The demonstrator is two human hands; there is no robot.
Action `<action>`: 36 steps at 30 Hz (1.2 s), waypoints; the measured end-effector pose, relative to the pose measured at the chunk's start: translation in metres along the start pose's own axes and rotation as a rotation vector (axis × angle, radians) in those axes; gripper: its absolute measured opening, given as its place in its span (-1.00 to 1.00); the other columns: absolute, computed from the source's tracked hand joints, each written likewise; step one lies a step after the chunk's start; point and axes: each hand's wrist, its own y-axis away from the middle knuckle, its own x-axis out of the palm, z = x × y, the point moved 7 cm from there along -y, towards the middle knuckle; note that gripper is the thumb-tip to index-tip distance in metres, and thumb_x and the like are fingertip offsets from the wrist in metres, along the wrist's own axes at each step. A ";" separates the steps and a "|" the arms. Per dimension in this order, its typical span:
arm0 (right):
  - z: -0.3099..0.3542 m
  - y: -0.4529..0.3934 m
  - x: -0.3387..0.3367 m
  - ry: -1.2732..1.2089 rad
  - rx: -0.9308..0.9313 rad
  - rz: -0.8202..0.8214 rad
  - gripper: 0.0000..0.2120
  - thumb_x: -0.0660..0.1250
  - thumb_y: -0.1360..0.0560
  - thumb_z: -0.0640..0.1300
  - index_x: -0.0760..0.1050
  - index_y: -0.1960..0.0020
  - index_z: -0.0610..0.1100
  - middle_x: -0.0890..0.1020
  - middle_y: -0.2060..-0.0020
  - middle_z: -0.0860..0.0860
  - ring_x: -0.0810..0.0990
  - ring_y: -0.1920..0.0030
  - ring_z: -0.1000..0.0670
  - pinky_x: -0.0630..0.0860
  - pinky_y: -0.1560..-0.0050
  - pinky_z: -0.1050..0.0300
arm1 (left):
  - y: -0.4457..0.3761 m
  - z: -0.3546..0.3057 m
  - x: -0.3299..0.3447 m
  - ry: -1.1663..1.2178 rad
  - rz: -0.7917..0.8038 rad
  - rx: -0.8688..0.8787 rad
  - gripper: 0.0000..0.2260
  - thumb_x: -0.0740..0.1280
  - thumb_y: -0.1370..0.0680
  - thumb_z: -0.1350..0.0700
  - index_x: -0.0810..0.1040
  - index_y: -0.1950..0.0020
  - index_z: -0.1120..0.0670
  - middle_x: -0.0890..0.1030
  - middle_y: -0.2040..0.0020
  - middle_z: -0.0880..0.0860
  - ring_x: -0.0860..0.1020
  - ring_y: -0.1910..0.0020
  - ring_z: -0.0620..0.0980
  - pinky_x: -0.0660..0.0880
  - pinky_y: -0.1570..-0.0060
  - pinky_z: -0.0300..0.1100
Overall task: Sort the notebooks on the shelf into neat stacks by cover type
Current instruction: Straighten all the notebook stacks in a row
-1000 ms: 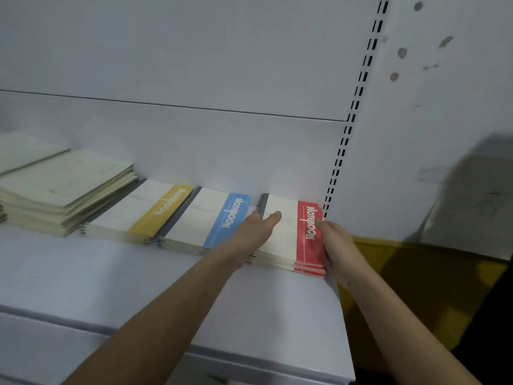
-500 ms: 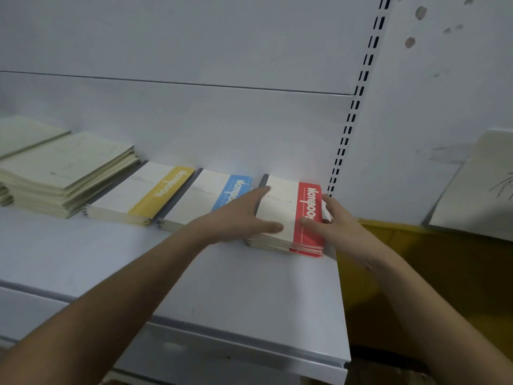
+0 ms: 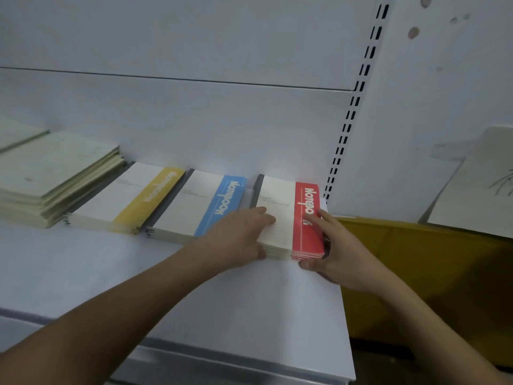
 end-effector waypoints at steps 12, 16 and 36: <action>-0.002 0.021 0.021 -0.169 -0.017 -0.161 -0.27 0.39 -0.51 -0.16 0.09 -0.55 0.04 0.05 -0.51 0.20 0.25 -0.42 0.12 0.42 -0.35 0.11 | 0.015 0.012 0.042 0.326 -0.354 0.002 -0.48 0.35 -0.56 0.14 0.30 -0.51 0.04 0.17 -0.56 -0.03 0.22 -0.50 -0.04 0.08 -0.39 -0.32; -0.004 0.018 0.017 -0.169 -0.067 -0.153 -0.27 0.41 -0.49 -0.10 0.11 -0.54 0.02 0.09 -0.49 0.16 0.23 -0.42 0.12 0.39 -0.36 0.14 | 0.020 0.018 0.041 0.373 -0.460 -0.030 -0.49 0.45 -0.48 0.14 0.44 -0.42 0.04 0.33 -0.49 -0.05 0.33 -0.44 -0.07 0.15 -0.37 -0.32; -0.010 0.020 0.028 0.109 -0.193 -0.261 -0.32 0.24 -0.58 0.07 -0.01 -0.57 -0.06 -0.05 -0.56 -0.09 0.05 -0.51 -0.15 0.12 -0.50 -0.07 | 0.034 0.010 0.044 0.265 -0.661 -0.131 -0.50 0.51 -0.42 0.08 0.50 -0.34 0.00 0.40 -0.43 -0.07 0.38 -0.38 -0.13 0.32 -0.35 -0.22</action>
